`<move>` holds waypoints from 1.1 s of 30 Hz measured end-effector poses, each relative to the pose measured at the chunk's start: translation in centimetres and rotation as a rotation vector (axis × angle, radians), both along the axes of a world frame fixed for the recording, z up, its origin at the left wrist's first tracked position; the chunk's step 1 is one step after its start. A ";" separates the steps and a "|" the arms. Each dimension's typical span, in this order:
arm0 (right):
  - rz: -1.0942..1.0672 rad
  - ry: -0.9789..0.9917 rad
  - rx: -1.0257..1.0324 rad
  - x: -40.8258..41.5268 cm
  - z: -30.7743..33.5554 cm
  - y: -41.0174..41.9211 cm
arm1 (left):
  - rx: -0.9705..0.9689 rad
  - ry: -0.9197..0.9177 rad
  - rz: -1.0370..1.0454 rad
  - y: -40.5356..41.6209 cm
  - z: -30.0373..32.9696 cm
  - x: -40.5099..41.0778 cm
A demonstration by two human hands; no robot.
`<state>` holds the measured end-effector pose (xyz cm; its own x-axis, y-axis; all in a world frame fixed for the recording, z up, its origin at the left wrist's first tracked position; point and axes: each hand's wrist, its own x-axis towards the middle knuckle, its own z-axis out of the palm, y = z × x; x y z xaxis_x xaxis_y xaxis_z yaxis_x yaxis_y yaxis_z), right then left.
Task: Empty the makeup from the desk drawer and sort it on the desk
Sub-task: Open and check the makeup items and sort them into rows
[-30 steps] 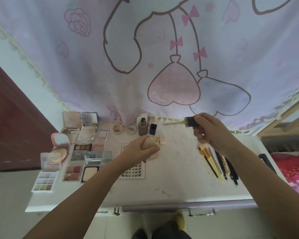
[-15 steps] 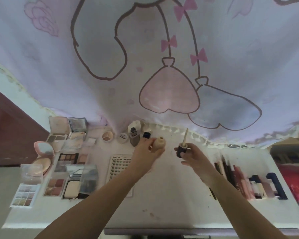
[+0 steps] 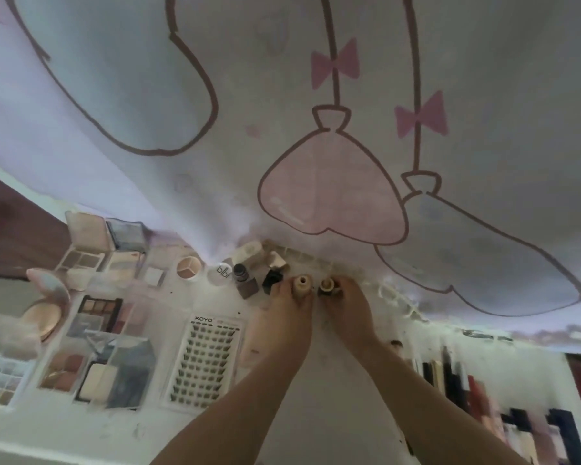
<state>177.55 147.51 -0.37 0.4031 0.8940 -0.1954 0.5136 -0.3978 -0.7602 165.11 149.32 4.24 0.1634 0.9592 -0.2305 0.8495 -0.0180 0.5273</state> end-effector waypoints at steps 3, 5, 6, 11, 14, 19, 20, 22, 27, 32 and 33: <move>0.058 -0.016 -0.056 0.0 0.1 0.3 | -0.069 -0.039 0.073 0.2 0.6 0.8; 0.072 -0.019 -0.080 0.0 0.2 0.3 | -0.116 -0.080 0.102 0.3 0.9 1.1; 0.074 -0.020 -0.081 0.0 0.3 0.3 | -0.117 -0.112 0.118 0.3 0.7 1.1; 0.025 0.037 -0.023 0.3 1.1 -0.7 | -0.148 -0.124 0.150 0.1 1.8 1.1; 0.014 -0.002 -0.015 1.7 2.6 -2.6 | -0.088 -0.141 0.124 -0.8 2.5 0.3; -0.091 -0.045 -0.140 5.5 5.0 -7.7 | 0.029 -0.326 0.137 -4.7 2.3 -0.7; -0.086 -0.075 -0.219 6.0 5.2 -8.8 | -0.008 -0.357 0.083 -5.7 1.8 -0.4; 0.002 -0.198 -0.402 6.3 5.3 -10.7 | -0.186 -0.349 -0.091 -7.7 0.5 0.7; 0.026 -0.313 -0.513 5.1 4.0 -14.5 | -0.345 -0.058 -0.385 -10.2 -2.1 5.0; 0.016 -0.415 -0.463 3.6 3.2 -15.0 | -0.320 0.019 -0.448 -10.3 -3.2 7.4; 0.018 -0.430 -0.477 3.5 3.1 -14.8 | -0.308 0.033 -0.444 -10.2 -3.1 7.7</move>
<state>181.08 132.70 2.69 0.5202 0.7558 -0.3976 0.7427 -0.6302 -0.2263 172.76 139.14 1.10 0.5257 0.6867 -0.5021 0.8116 -0.2279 0.5380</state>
